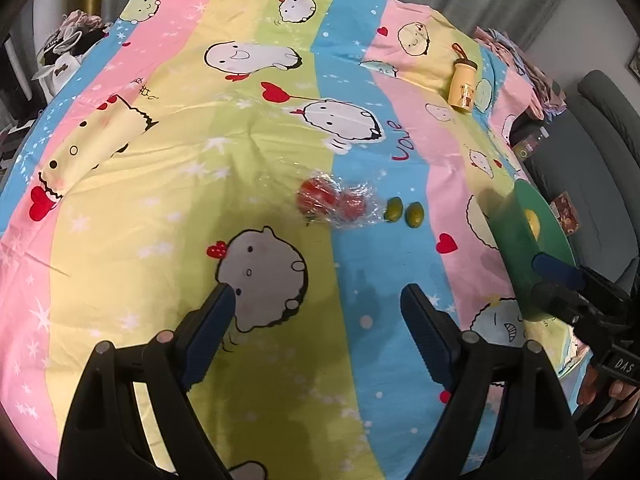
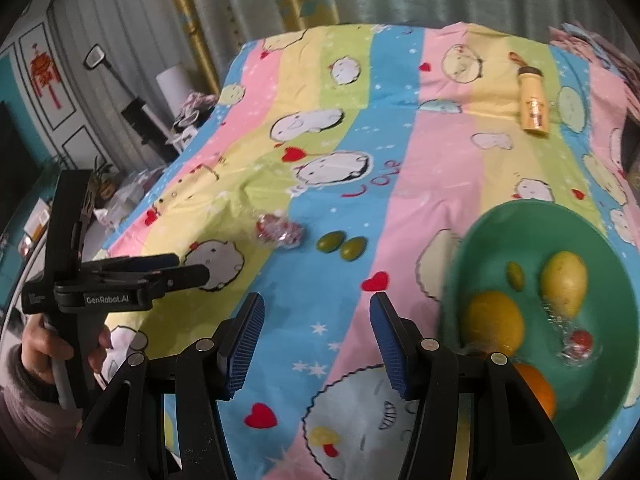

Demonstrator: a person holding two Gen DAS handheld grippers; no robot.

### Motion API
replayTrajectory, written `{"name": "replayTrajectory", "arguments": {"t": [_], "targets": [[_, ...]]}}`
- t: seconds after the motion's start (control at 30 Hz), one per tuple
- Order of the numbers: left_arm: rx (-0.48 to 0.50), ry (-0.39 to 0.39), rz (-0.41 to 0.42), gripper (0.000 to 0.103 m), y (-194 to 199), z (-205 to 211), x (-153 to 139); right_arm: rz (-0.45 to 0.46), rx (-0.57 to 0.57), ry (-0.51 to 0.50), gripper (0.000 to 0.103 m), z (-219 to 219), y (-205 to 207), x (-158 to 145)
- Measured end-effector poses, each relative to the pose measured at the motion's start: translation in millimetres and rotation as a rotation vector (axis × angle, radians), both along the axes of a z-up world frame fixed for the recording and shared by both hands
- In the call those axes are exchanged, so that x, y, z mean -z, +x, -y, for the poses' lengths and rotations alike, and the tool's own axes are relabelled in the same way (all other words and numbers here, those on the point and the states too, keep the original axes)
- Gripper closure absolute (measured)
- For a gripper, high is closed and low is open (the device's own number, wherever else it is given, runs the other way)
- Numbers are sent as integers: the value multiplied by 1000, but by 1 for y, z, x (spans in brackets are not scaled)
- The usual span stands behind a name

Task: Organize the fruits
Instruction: 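Withdraw both tools from the bowl toward the remaining green olives, then grasp the red tomato with the left tool while the right tool grasps the plastic-wrapped tomatoes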

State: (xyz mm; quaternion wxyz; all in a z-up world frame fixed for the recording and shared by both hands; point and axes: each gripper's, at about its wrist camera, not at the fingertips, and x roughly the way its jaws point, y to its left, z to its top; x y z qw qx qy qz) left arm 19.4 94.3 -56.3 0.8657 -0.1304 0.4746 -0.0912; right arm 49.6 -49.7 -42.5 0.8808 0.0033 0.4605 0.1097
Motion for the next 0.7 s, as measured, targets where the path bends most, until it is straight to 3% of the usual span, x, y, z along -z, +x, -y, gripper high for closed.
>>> {"name": "replayTrajectory", "arguments": {"t": [0.23,0.47,0.7], "targets": [[41,70,13,19,9,-1,2,-56,-80,-64,47,-26,25,19],[14,42,1,19,9,-16,6,-102,-212,-212,47,-60,67,47],[-2,14,2,19,10,-29,6,-155,-253,-290,48,-73,108,77]]}}
